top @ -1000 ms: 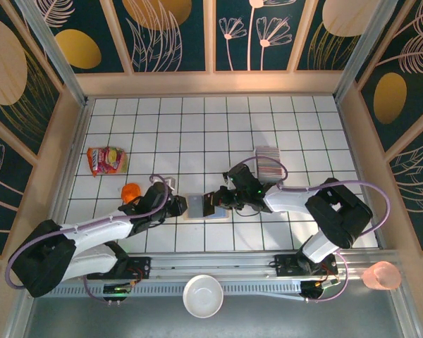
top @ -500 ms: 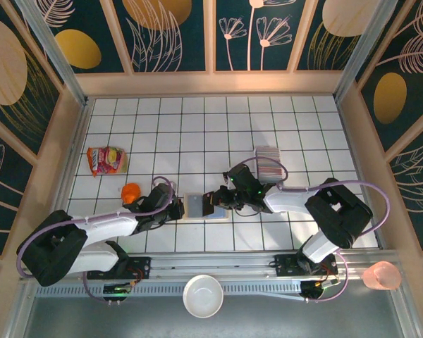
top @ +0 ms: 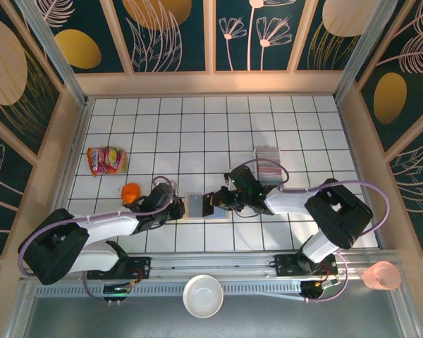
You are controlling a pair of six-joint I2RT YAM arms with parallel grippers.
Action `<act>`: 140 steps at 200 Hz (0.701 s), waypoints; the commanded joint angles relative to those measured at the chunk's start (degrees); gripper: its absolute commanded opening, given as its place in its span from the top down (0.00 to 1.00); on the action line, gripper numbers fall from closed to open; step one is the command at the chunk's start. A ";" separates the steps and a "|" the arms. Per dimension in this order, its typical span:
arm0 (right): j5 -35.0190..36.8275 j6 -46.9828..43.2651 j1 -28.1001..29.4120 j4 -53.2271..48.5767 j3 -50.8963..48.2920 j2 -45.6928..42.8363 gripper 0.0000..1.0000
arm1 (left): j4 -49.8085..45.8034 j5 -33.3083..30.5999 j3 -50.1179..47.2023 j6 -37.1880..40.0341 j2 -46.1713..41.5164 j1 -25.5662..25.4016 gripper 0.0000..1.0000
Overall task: Put the credit cards into the card holder
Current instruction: Insert the credit card into the card slot.
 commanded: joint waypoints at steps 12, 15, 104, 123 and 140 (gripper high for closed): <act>1.28 1.10 0.47 0.80 -1.25 -1.09 1.00 | 0.53 1.59 0.25 0.68 1.54 -0.02 0.99; 1.19 1.19 0.53 1.02 -1.35 -0.90 1.00 | 0.58 1.66 0.25 0.71 1.61 -0.05 0.99; 2.12 2.54 0.52 5.19 -2.30 1.52 1.00 | -0.09 2.00 0.16 0.91 1.15 -0.04 1.00; 2.50 2.72 0.48 6.07 -2.53 1.44 1.00 | 0.01 2.14 0.16 0.92 1.23 -0.03 1.00; 2.41 2.53 0.45 6.21 -2.47 1.43 1.00 | 0.09 2.22 0.20 1.02 1.32 -0.06 1.00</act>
